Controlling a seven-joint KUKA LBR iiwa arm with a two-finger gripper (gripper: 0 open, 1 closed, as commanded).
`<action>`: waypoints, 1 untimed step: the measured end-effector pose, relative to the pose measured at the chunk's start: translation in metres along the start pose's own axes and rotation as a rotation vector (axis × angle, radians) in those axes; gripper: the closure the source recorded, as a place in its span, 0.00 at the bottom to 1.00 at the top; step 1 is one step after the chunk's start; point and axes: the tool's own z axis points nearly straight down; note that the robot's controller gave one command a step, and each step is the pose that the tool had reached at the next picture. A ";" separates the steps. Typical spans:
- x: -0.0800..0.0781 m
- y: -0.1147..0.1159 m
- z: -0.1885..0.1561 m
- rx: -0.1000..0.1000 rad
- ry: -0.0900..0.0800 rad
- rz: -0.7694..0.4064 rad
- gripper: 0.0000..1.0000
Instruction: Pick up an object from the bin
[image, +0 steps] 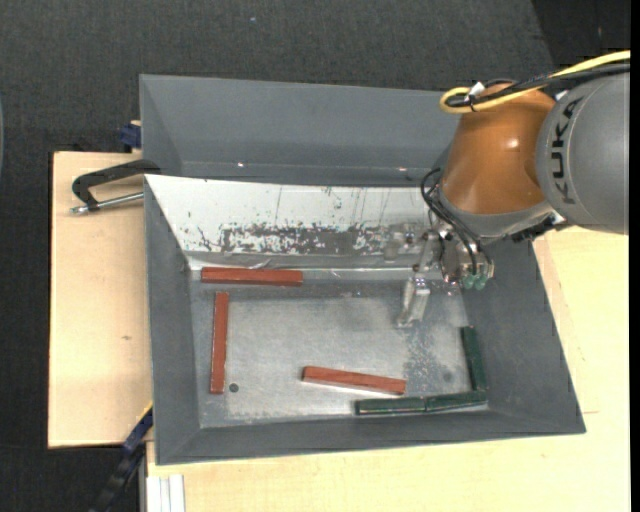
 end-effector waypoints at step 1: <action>0.000 0.000 0.000 0.000 0.000 0.000 0.00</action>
Offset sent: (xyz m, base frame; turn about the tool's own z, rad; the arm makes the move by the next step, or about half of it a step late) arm -0.0855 -0.0085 -0.0814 -0.1814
